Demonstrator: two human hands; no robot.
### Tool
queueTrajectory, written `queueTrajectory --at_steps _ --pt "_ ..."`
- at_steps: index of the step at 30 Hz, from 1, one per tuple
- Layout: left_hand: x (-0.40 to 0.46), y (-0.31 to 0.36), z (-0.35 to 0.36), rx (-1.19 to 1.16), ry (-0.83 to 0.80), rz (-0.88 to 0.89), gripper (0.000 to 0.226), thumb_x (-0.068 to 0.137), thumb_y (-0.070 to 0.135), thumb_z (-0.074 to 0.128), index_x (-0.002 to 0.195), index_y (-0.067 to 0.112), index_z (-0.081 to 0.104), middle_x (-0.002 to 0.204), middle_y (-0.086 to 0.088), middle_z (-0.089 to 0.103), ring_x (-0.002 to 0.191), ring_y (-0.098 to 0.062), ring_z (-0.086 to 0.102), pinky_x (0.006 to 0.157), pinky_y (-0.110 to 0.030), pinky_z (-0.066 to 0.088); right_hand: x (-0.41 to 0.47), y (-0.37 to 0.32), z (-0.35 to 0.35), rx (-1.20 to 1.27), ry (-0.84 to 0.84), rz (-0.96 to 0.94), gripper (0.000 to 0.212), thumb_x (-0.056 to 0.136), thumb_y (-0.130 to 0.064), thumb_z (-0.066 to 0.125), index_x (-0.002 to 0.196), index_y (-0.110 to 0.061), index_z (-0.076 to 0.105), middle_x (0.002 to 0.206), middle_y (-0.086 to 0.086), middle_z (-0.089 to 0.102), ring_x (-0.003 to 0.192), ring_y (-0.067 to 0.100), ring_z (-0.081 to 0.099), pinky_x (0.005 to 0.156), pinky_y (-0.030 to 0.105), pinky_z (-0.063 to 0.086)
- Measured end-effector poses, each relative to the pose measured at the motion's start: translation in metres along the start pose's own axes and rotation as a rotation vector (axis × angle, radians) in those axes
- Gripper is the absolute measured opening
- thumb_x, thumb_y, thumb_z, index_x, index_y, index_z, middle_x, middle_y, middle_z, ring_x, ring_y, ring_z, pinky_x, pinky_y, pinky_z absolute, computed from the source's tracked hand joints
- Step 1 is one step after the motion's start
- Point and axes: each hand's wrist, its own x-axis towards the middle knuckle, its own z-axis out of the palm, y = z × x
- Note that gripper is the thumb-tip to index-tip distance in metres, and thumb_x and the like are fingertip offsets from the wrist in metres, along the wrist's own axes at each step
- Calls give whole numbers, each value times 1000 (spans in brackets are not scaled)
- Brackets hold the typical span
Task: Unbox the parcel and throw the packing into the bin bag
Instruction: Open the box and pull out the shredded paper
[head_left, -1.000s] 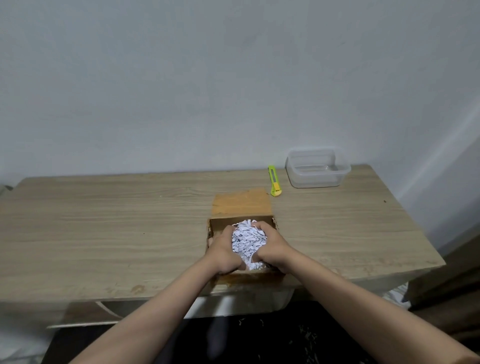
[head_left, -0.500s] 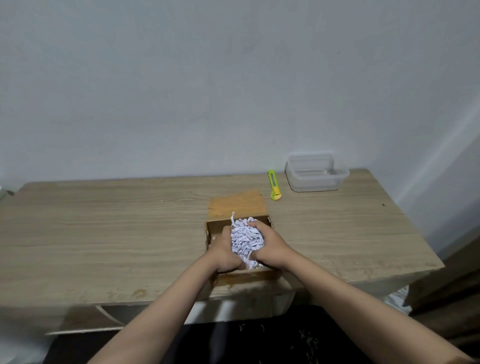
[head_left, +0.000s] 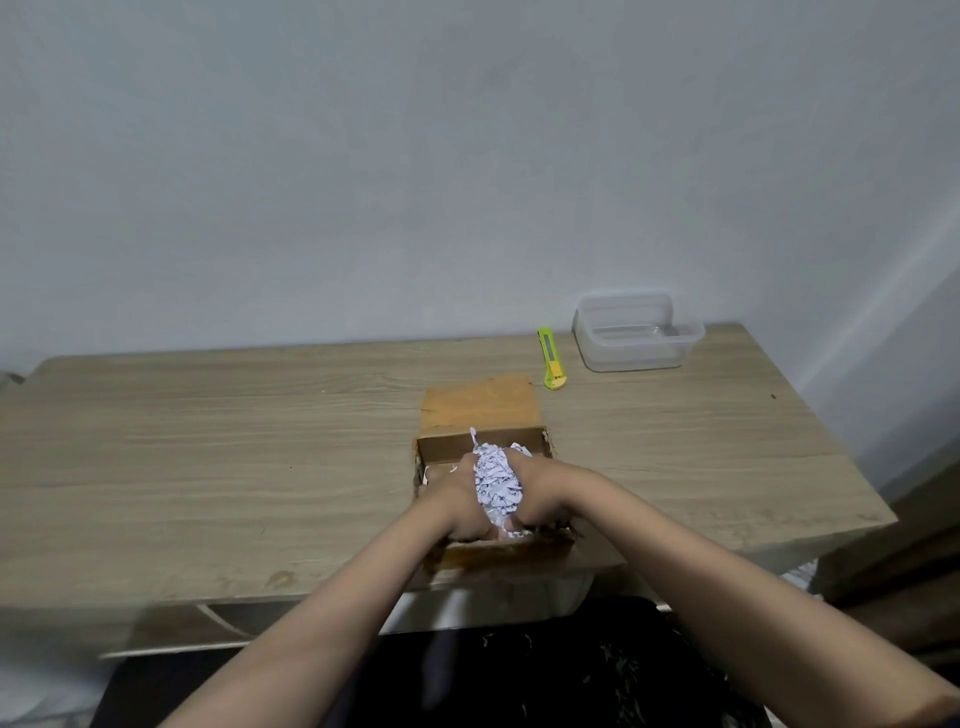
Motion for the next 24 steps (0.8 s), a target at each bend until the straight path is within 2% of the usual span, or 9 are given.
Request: queueTrajectory --at_steps 3,6,8,10,14,18,24 --pt "-2 -2 2 -45 1 8 108 52 56 73 140 39 13 137 -13 34 127 -36 34 105 -33 36 5 3 0 -1 -31 16 92 73 -17 72 144 -21 13 128 17 50 100 32 62 79 41 58" --pt "-7 -6 0 -106 19 42 111 53 52 76 143 39 12 138 -15 38 131 -33 36 107 -36 37 8 5 4 20 -26 21 98 73 -16 71 146 -23 7 140 19 37 118 34 51 91 40 53" --pt "-10 -6 -1 -126 36 97 109 56 48 78 143 36 14 141 -9 40 131 -30 37 107 -36 37 8 6 11 76 -6 24 99 75 -15 67 148 -23 -1 151 18 20 133 33 37 105 36 42" --pt "-13 -5 0 -177 47 140 101 61 39 80 143 31 22 138 0 44 130 -26 39 106 -35 36 6 7 18 173 41 13 96 77 -16 64 148 -24 0 153 16 12 138 31 29 111 34 34" --pt "-21 -3 0 -275 137 129 100 47 40 69 139 30 31 129 -5 52 128 -24 41 107 -35 35 1 11 28 327 184 -80 85 72 -23 71 142 -27 22 141 17 28 133 30 33 110 34 34" --pt "-24 -4 3 -313 210 114 95 62 24 81 142 30 29 130 -12 44 125 -30 43 104 -29 35 -1 14 37 400 297 -127 90 62 -34 71 142 -29 29 133 14 39 124 25 42 105 25 36" --pt "-30 -2 7 -380 326 142 97 60 24 84 142 25 31 130 -11 43 122 -32 45 103 -36 37 -10 12 31 483 410 -182 78 65 -11 66 137 -24 40 122 8 37 120 25 46 101 23 34"
